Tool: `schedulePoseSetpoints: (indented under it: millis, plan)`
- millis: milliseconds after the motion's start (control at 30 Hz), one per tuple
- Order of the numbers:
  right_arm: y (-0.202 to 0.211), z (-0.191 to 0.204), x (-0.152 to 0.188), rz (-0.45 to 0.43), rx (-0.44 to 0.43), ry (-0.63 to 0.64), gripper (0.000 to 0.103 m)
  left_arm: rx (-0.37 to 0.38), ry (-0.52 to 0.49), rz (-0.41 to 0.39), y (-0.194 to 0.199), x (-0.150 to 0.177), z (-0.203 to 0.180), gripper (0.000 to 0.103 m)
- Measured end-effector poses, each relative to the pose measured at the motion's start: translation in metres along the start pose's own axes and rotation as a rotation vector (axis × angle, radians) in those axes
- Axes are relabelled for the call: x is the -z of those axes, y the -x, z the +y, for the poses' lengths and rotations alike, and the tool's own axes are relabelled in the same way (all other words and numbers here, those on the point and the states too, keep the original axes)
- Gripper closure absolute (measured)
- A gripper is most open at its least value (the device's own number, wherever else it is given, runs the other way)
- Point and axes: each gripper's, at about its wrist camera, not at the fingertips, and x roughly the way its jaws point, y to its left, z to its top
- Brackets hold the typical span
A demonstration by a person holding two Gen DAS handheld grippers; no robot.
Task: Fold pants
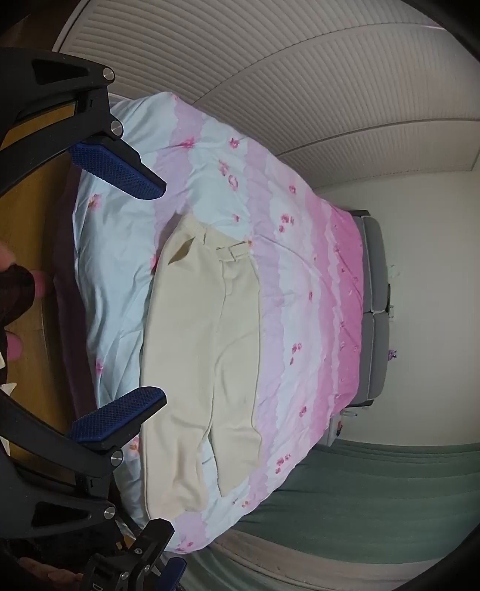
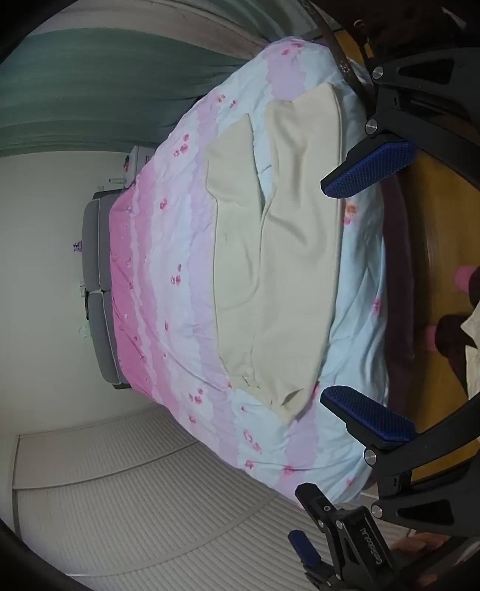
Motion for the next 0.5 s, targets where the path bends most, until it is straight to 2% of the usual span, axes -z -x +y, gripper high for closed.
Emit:
schedulePoseSetpoints:
  millis: [100, 167, 267, 500]
  plan:
    - [0.0, 0.0, -0.001, 0.013, 0.004, -0.003, 0.0, -0.031, -0.041, -0.036, 0.013, 0.01, -0.028, 0.0]
    - [-0.001, -0.001, -0.002, 0.012, 0.007, -0.002, 0.0, -0.01, -0.032, -0.038, 0.02, 0.016, -0.037, 0.0]
    - [-0.005, 0.005, -0.005, 0.009, 0.006, 0.003, 0.0, 0.032, 0.024, -0.009, 0.016, 0.004, -0.003, 0.0]
    - [0.001, 0.008, -0.008, -0.003, -0.002, 0.005, 0.0, 0.042, 0.018, -0.031, 0.024, -0.004, 0.0, 0.0]
